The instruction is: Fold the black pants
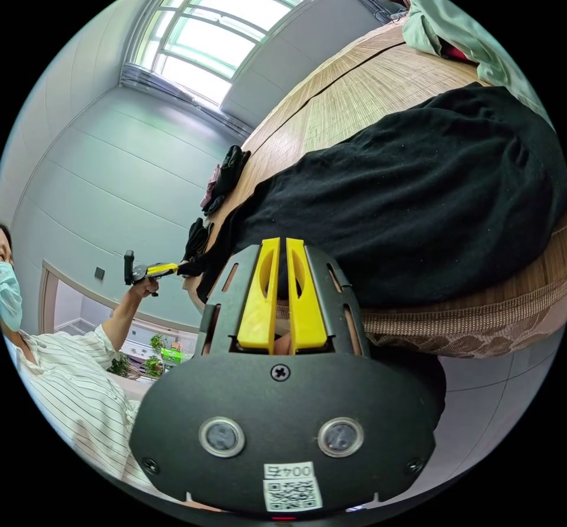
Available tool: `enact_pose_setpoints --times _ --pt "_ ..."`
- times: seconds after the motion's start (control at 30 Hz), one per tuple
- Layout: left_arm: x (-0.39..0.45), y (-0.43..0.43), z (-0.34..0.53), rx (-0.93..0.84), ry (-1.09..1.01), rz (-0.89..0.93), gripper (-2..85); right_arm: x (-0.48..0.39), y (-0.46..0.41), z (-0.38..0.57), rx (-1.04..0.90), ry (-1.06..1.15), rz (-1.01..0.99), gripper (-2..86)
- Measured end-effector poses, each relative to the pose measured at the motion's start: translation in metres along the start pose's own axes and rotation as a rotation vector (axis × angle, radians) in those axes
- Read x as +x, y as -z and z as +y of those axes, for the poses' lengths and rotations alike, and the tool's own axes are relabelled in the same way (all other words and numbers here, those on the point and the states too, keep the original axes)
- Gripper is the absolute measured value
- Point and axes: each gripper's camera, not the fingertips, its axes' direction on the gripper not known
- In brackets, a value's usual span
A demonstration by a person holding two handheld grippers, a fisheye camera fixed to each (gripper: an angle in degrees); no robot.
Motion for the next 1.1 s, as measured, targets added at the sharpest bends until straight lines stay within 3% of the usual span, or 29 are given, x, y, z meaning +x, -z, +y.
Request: enact_pose_setpoints --times 0.17,0.37,0.67,0.77,0.93,1.1 --pt "-0.051 0.004 -0.051 0.037 0.166 -0.090 0.4 0.000 0.003 0.002 0.003 0.006 0.000 3.7" --pt "-0.112 -0.042 -0.131 -0.063 0.347 -0.183 0.6 0.004 0.005 0.001 -0.001 0.009 -0.011 3.5" --pt "-0.133 -0.218 -0.189 -0.508 0.391 -0.268 3.7 0.011 0.009 -0.001 0.001 0.004 -0.026 3.2" --pt "-0.146 -0.213 -0.182 -0.404 0.507 -0.316 6.7 0.010 0.012 0.001 0.000 0.010 -0.021 2.9" --pt "-0.175 -0.158 -0.147 -0.054 0.695 -0.304 8.1 0.009 0.014 0.002 -0.008 0.019 -0.010 2.4" --pt "-0.177 -0.172 -0.112 -0.098 0.614 -0.304 4.9 0.008 0.017 0.004 -0.008 0.023 -0.001 1.4"
